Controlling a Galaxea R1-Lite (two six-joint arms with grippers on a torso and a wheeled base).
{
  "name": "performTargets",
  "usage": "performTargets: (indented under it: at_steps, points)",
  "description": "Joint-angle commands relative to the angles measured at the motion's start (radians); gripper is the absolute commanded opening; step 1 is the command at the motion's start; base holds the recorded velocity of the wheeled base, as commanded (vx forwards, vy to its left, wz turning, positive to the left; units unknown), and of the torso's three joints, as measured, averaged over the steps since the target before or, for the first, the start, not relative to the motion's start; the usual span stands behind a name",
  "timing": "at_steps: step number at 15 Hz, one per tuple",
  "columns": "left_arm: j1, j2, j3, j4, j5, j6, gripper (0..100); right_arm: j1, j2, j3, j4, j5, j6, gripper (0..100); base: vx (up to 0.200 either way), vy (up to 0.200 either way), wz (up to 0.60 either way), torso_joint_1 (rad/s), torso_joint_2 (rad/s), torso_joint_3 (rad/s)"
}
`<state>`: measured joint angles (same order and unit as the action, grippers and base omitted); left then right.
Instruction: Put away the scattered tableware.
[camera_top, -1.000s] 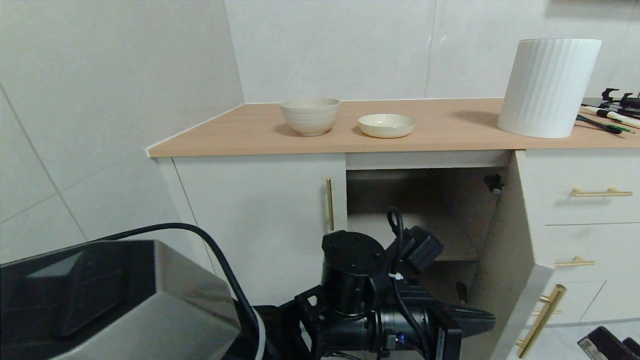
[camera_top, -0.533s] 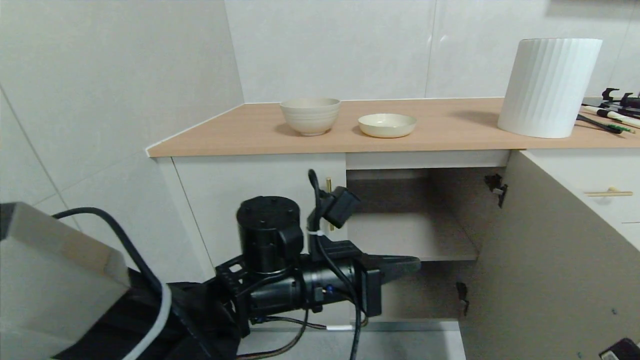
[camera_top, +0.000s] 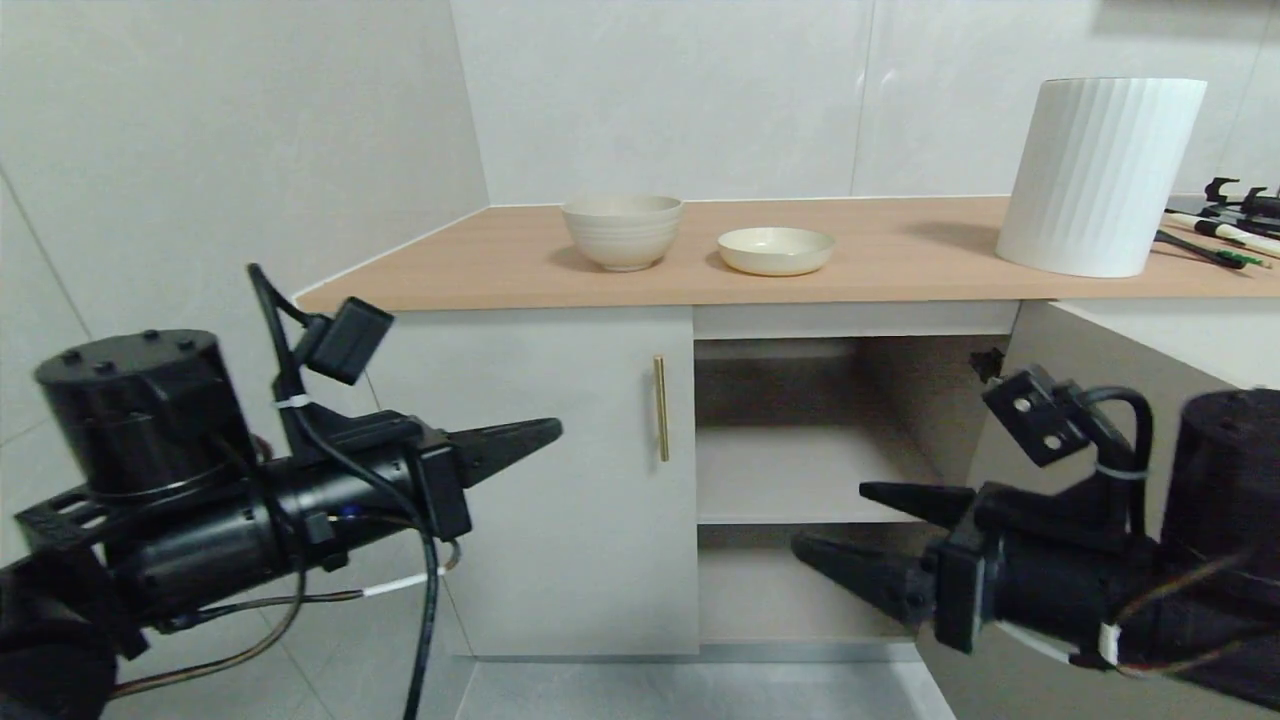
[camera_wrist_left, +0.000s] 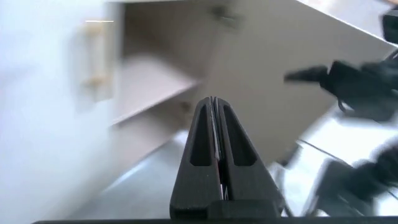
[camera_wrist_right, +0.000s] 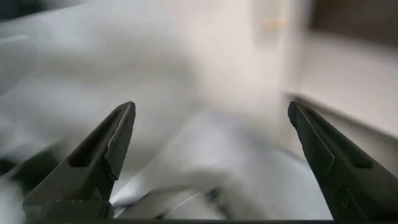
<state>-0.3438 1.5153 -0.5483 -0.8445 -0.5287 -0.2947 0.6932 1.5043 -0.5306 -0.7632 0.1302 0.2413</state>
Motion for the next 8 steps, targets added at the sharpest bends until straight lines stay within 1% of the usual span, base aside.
performTargets:
  at_steps: [1,2,3,4,5,6,7,8]
  points:
    - [0.123,-0.195,0.007,0.122,0.007,0.015,0,-0.09,0.169,-0.121,0.035,-0.077,-0.002,100,0.0,0.0,0.0,0.0,0.0,0.0]
    - [0.177,-0.253,-0.012,0.209,0.007,0.015,0,-0.118,0.215,-0.223,0.051,-0.153,-0.005,100,0.0,0.0,0.0,0.0,0.0,0.0]
    - [0.189,-0.273,-0.032,0.257,0.007,0.015,0,-0.124,0.223,-0.269,0.084,-0.169,-0.007,100,0.0,0.0,0.0,0.0,0.0,0.0]
    - [0.204,-0.299,-0.081,0.361,0.007,0.015,0,-0.124,0.215,-0.358,0.214,-0.181,-0.014,100,0.0,0.0,0.0,0.0,0.0,0.0]
    - [0.217,-0.303,-0.114,0.429,0.009,0.015,0,-0.124,0.188,-0.414,0.323,-0.182,-0.028,100,0.0,0.0,0.0,0.0,0.0,0.0]
    - [0.23,-0.307,-0.125,0.456,0.007,0.015,100,-0.124,0.169,-0.462,0.39,-0.182,-0.031,100,0.0,0.0,0.0,0.0,0.0,0.0]
    - [0.235,-0.303,-0.127,0.458,0.007,0.015,100,-0.126,0.162,-0.479,0.41,-0.182,-0.031,100,0.0,0.0,0.0,0.0,0.0,0.0]
    - [0.253,-0.296,-0.131,0.452,0.01,0.015,100,-0.126,0.116,-0.491,0.464,-0.185,-0.028,100,0.0,0.0,0.0,0.0,0.0,0.0]
